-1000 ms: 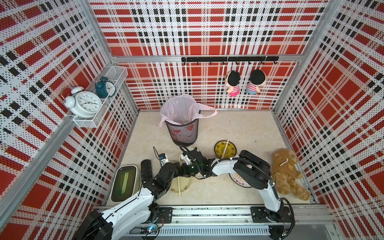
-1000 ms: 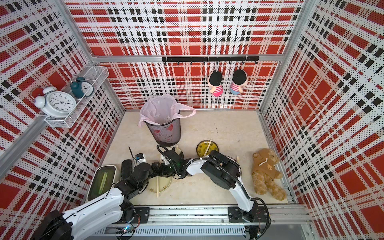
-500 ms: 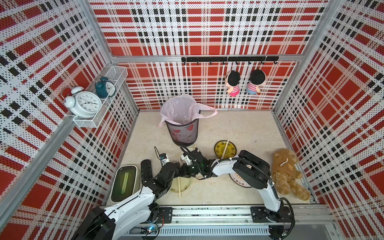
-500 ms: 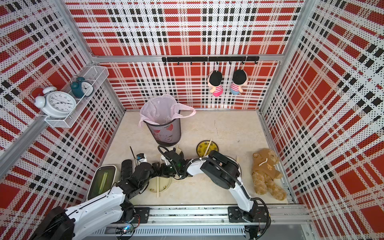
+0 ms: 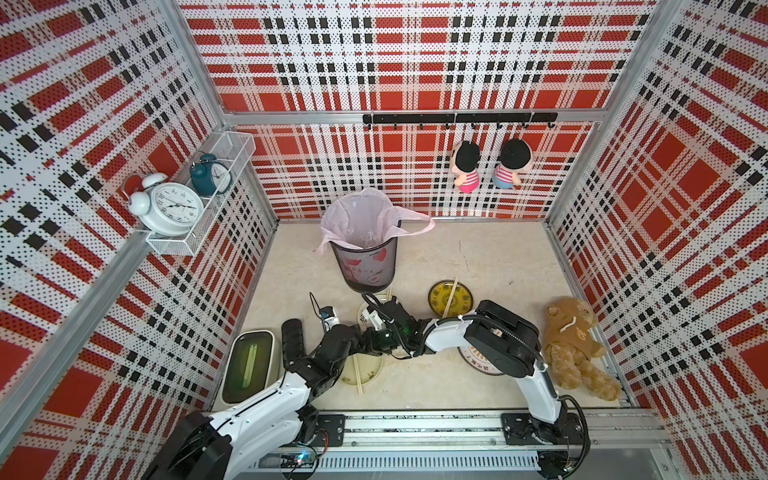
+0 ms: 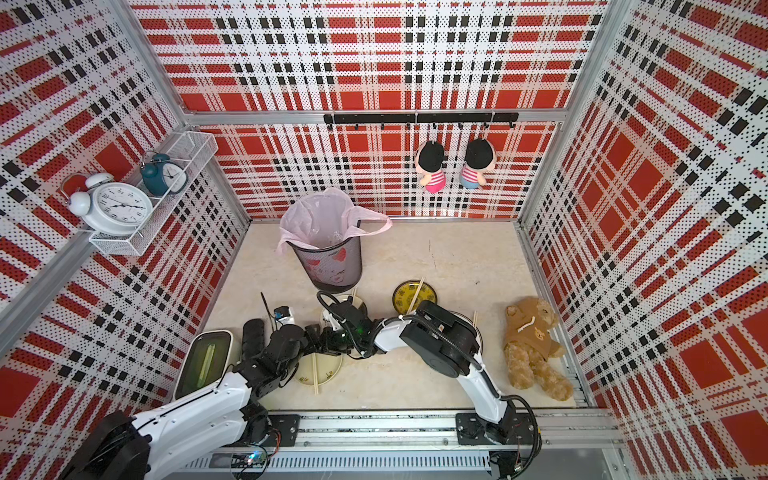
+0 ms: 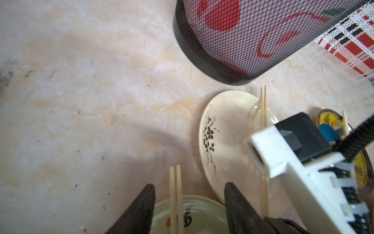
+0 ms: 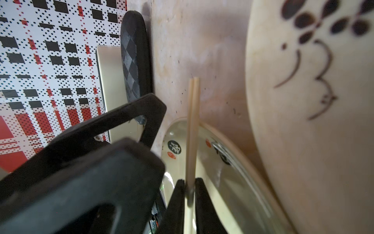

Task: Remove the packaging of disposable chopsticks
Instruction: Place the disposable chopsticks on the plate.

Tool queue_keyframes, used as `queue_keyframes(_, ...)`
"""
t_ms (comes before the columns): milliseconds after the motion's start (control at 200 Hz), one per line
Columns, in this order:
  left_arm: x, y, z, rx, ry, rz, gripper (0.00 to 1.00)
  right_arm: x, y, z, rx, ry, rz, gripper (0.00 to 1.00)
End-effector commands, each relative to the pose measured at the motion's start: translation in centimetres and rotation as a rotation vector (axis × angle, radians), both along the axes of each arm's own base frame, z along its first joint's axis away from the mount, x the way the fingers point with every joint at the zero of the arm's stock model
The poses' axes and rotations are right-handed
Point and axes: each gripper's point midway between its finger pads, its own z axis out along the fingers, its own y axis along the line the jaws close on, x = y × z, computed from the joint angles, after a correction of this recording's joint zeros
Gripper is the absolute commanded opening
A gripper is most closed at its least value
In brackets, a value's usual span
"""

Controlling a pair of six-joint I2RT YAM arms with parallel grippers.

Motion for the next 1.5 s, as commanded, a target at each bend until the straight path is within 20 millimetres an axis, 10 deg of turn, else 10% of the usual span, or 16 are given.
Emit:
queue_keyframes(0, -0.1, -0.5, -0.1, 0.008, 0.001, -0.029, 0.59, -0.1, 0.0, -0.7, -0.001, 0.002, 0.005, 0.17)
queue_keyframes(1152, 0.0, -0.2, 0.9, 0.002, -0.040, -0.010, 0.68, 0.0, -0.7, 4.3, 0.032, -0.123, 0.000, 0.25)
queue_keyframes(1498, 0.9, -0.4, 4.6, -0.025, -0.123, -0.003, 0.76, 0.5, -3.3, 8.0, -0.052, -0.291, -0.059, 0.29)
